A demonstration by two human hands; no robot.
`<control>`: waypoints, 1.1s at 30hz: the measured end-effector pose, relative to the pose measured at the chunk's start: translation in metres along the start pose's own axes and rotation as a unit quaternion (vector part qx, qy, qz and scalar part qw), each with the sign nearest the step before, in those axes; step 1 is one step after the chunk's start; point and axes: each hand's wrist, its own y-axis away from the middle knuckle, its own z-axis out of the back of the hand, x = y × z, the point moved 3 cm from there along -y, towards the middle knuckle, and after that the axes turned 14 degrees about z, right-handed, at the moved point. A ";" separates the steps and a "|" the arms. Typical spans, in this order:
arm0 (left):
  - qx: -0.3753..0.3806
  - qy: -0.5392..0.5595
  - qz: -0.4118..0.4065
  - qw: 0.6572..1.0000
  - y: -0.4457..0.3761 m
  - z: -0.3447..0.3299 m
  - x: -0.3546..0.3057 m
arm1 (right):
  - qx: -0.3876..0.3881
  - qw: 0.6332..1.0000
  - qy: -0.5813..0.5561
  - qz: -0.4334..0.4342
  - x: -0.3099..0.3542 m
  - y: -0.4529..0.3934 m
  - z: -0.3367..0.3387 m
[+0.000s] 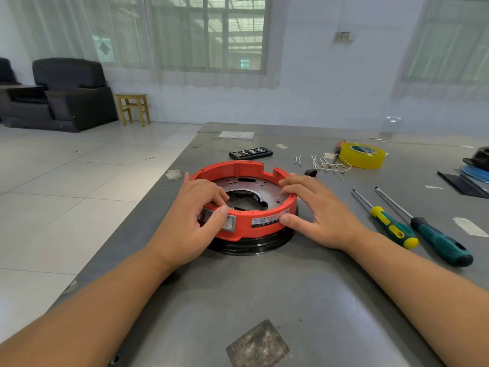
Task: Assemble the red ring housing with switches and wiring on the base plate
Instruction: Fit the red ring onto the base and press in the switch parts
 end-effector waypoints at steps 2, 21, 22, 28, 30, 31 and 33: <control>-0.021 -0.044 -0.020 0.999 0.001 0.000 -0.003 | -0.036 0.997 0.066 -0.003 0.011 -0.003 -0.002; -0.076 0.079 0.132 0.985 -0.012 0.019 0.034 | 0.062 0.998 -0.022 0.010 -0.002 0.014 0.008; -0.076 0.095 0.136 0.983 -0.013 0.019 0.036 | 0.067 0.996 -0.048 0.016 -0.002 0.012 0.006; -0.087 0.058 0.103 0.989 -0.008 0.012 0.027 | 0.037 0.999 -0.008 -0.001 0.010 0.006 0.005; -0.077 0.026 0.044 0.996 -0.005 0.007 0.016 | 0.007 0.999 0.032 -0.012 0.023 0.002 0.001; -0.072 0.006 0.019 0.997 -0.003 0.004 0.009 | -0.006 0.998 0.058 -0.023 0.030 0.000 -0.002; -0.056 -0.049 -0.023 0.997 0.000 -0.004 -0.004 | -0.020 0.992 0.116 -0.054 0.046 -0.007 -0.009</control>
